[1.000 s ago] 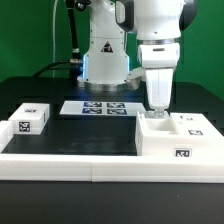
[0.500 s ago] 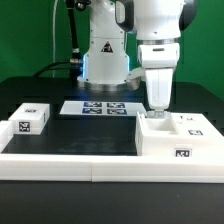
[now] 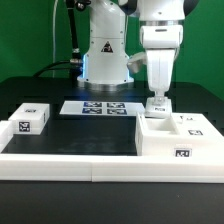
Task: Assemble cabinet
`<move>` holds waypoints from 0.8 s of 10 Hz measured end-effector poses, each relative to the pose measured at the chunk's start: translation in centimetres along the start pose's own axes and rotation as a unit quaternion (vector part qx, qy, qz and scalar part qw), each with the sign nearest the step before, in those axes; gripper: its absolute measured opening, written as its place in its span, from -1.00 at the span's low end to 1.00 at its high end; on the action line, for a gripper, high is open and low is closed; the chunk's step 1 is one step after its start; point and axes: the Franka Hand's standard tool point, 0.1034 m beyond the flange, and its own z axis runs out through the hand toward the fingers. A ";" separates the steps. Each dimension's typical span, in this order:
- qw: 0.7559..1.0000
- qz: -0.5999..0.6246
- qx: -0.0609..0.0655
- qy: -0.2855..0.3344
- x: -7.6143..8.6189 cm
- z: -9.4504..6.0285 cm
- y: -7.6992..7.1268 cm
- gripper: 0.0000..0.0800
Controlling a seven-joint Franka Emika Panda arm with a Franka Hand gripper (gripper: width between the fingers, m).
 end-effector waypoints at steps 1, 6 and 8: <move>1.000 0.002 -0.004 -0.002 -0.3 -0.5 0.4 -0.83; 1.000 0.014 -0.007 -0.001 -1.0 -1.1 2.6 -0.83; 1.000 0.017 -0.011 0.000 -0.7 -1.7 3.9 -0.83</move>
Offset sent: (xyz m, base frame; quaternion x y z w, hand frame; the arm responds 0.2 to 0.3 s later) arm 0.0201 -0.0070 0.0036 0.0150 0.0067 -0.0064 0.9998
